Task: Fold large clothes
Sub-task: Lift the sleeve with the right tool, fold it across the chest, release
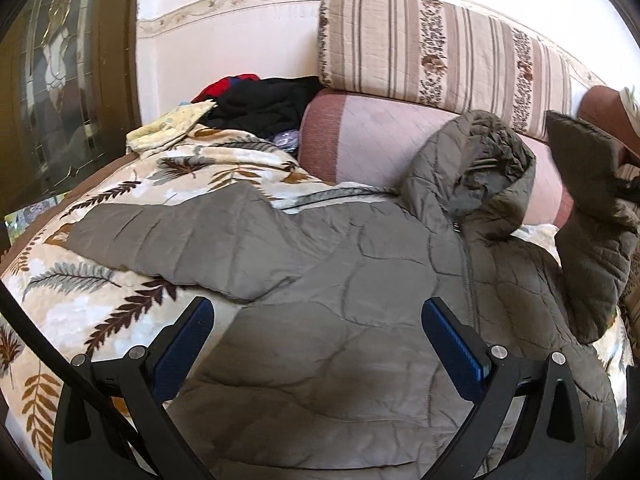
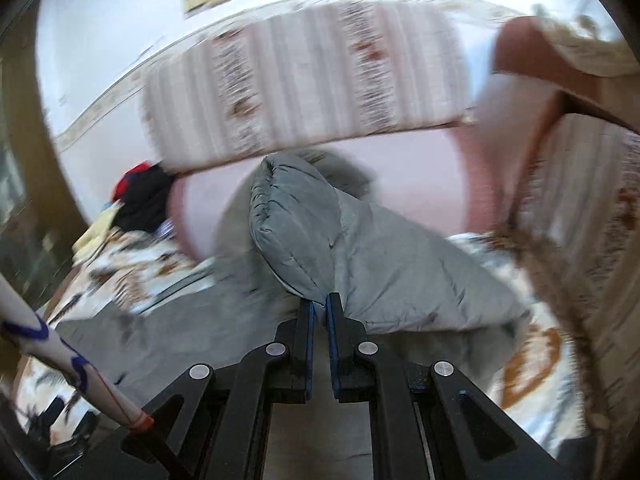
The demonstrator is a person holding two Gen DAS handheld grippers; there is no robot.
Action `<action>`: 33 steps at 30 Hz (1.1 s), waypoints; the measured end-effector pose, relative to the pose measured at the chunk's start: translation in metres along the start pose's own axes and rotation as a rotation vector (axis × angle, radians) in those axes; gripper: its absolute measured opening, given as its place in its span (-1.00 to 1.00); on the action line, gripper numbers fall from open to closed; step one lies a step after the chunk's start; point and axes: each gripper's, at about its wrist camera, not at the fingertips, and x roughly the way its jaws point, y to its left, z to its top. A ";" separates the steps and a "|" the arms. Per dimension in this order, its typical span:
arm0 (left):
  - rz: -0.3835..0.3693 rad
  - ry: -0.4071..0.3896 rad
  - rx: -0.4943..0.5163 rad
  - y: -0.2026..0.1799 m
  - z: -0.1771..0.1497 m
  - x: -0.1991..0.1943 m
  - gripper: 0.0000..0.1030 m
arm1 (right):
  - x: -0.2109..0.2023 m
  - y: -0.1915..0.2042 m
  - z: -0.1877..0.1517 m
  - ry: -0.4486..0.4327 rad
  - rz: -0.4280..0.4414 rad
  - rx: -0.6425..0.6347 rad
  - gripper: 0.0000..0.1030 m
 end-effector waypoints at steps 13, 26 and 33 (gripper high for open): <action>0.098 0.042 -0.071 0.034 -0.002 0.017 1.00 | 0.128 0.157 -0.107 0.280 0.216 -0.103 -0.93; 0.015 0.094 -0.009 0.004 -0.010 0.030 1.00 | 0.094 0.066 -0.110 0.195 -0.193 -0.162 -0.20; 0.017 0.096 0.064 -0.020 -0.019 0.035 1.00 | 0.130 0.031 -0.146 0.322 -0.281 -0.125 -0.20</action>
